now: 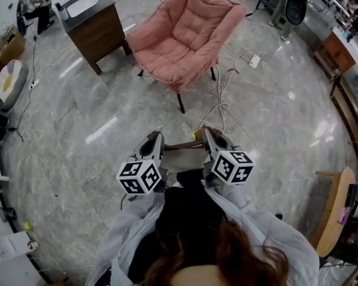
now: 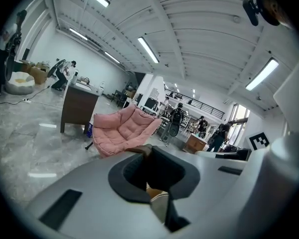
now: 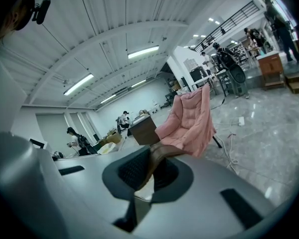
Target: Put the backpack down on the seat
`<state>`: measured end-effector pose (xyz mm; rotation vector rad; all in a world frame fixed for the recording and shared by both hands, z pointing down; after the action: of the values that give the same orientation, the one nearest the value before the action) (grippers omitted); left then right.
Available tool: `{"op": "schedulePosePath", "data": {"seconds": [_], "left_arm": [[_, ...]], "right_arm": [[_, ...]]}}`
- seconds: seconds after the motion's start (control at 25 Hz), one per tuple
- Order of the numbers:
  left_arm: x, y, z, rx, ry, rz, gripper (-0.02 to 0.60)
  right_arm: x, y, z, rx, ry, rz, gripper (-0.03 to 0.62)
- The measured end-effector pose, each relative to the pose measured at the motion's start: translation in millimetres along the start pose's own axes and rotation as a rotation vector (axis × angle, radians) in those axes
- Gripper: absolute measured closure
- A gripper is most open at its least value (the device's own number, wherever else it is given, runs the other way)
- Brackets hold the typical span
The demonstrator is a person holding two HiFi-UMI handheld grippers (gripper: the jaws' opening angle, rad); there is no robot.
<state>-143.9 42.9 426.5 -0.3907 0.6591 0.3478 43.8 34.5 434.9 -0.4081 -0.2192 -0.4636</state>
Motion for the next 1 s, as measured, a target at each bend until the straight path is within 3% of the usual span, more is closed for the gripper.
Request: {"op": "schedulePosePath", "data": {"seconds": [0.36, 0.6, 1.0], "left_arm": [[-16, -82, -34, 0.006, 0.032, -0.025, 0.555], [-27, -130, -54, 0.03, 0.061, -0.038, 0.555], [-31, -194, -99, 0.08, 0.03, -0.057, 0.555]], "right_arm": [[42, -75, -33, -0.047, -0.012, -0.026, 0.585], [63, -117, -55, -0.026, 0.004, -0.08, 0.585], [93, -177, -85, -0.026, 0.002, -0.141, 0.585]]}}
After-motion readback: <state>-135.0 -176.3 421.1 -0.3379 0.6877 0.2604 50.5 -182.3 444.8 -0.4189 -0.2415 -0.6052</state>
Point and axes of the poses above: the fingertips, and each gripper's own axes: y backward along the fingers, x to its right, z out of its underside, the point moved 3 cm from there along y, backward along the fingers, and after that the axes turned 12 degrees about y, right-handed, at the moved point
